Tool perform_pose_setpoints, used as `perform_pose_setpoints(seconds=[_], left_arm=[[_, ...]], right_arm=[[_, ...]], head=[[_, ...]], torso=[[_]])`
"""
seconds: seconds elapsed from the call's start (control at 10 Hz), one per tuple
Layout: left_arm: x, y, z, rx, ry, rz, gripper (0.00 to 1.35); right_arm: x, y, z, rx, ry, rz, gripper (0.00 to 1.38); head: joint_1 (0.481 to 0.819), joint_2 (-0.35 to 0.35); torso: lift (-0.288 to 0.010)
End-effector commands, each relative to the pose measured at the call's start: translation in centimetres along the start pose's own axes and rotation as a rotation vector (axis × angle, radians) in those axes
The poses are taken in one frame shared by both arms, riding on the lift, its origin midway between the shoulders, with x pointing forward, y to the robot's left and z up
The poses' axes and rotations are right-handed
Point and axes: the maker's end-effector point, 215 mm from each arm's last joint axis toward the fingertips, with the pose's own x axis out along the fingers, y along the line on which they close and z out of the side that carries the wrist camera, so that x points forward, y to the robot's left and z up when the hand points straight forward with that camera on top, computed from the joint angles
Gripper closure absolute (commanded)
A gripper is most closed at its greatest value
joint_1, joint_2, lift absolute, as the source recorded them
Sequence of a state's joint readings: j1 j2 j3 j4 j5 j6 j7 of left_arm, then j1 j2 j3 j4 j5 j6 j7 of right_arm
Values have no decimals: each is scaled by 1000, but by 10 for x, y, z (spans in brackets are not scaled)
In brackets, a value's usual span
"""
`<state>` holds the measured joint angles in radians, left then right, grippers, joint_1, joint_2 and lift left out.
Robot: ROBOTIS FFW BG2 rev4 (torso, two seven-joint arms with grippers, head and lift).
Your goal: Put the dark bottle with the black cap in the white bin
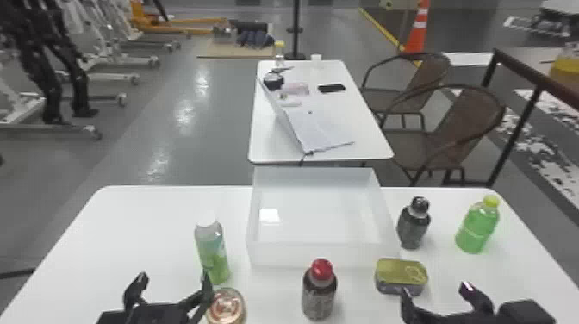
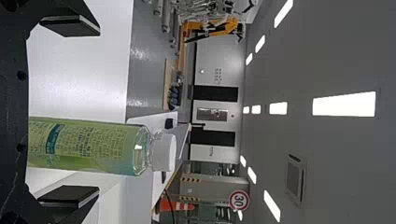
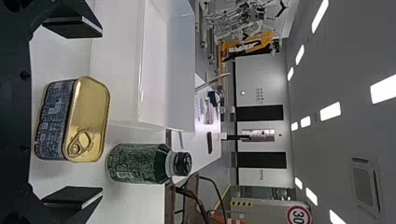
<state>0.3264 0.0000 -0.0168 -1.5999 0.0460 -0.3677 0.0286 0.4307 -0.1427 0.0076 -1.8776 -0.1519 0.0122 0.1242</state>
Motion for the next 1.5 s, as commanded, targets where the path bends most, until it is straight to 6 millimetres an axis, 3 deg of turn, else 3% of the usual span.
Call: perform_pose_setpoints(seconds=[0.0, 0.6, 0.8, 1.4], left_arm=[[0, -1, 0, -2, -2, 0, 107], [-1, 1, 0, -5, -2, 4, 107], [-2, 2, -6, -8, 4, 7, 107], [-3, 5, -5, -20, -2, 15, 107]], right_arm=[[0, 0, -1, 0, 2, 0, 105], [-1, -2, -2, 13, -11, -4, 105], [0, -6, -13, 53, -19, 9, 105], [35, -54, -18, 36, -50, -38, 105]], head=[[549, 0], [549, 0], [549, 0], [549, 0]], torso=[[-100], [-100], [-100], [-100]])
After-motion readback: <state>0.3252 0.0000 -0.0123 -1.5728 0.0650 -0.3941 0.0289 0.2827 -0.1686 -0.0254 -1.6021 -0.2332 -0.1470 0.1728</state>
